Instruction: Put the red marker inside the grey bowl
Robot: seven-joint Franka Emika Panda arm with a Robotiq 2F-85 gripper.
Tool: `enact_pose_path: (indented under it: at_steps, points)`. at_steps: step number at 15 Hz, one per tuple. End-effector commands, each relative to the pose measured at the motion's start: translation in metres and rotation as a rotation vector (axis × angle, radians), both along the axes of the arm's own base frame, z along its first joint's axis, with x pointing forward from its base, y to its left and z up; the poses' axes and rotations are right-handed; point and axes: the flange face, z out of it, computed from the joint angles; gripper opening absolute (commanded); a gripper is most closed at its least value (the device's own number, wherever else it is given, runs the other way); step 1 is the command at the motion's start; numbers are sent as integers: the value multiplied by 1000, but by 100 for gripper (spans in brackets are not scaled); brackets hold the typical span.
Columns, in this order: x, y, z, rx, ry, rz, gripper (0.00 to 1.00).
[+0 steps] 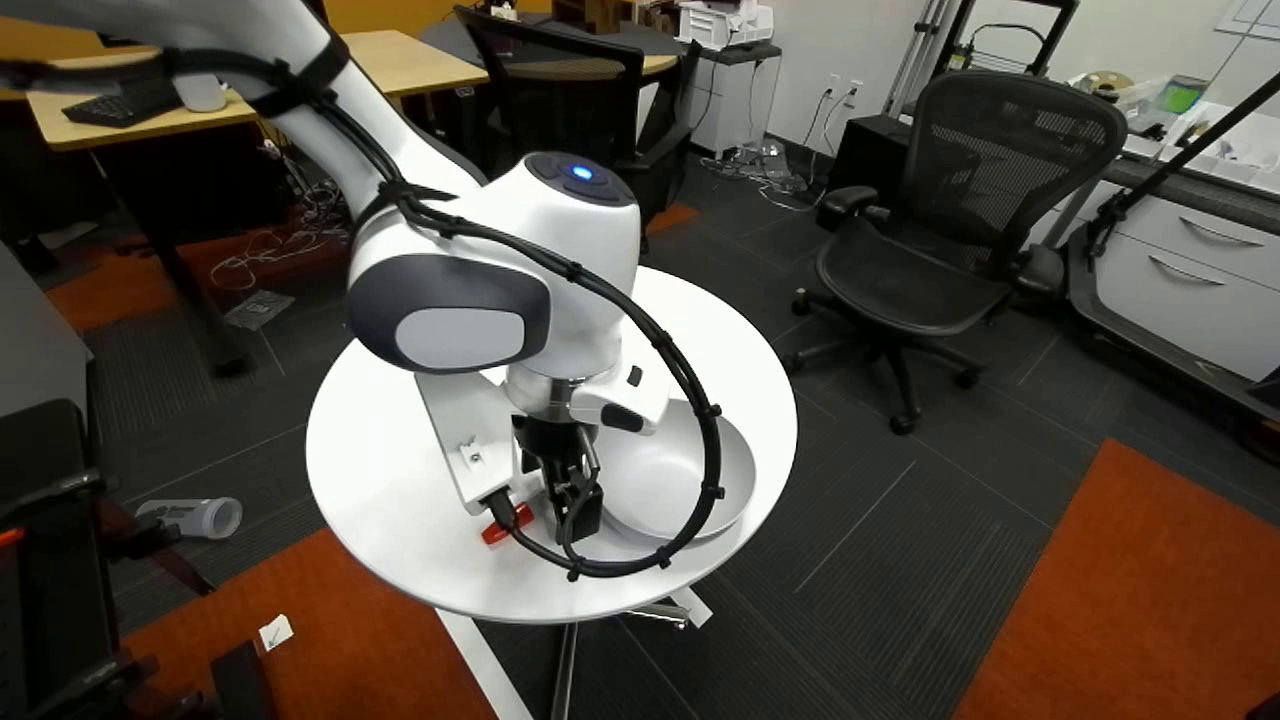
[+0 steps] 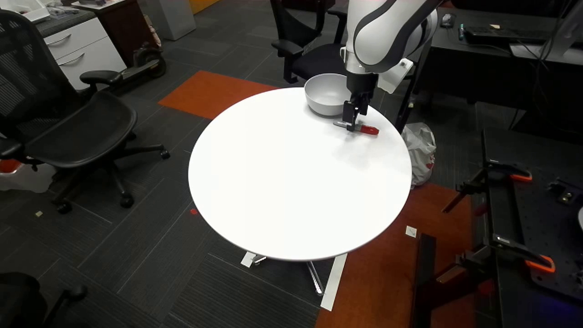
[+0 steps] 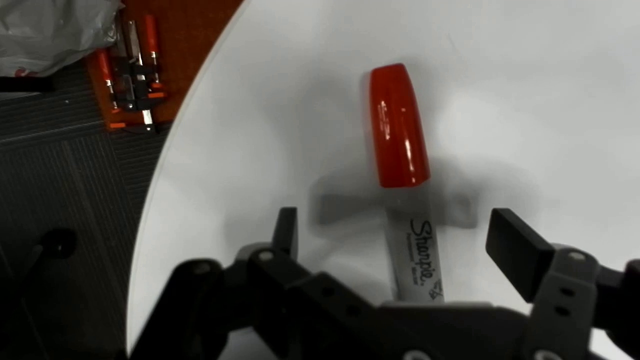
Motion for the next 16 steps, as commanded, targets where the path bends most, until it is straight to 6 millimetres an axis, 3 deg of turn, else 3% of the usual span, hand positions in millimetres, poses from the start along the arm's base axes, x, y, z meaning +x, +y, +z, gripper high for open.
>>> enact_pose_path:
  at_steps: [1,3,11,12,16]
  points:
    - [5,-1,-4,5,25,-16,70]
    - [4,-1,-7,6,27,-17,61]
    - [5,-5,-4,3,26,-22,1]
    - [5,-1,-4,3,28,-19,5]
    - [4,13,0,-24,40,12,6]
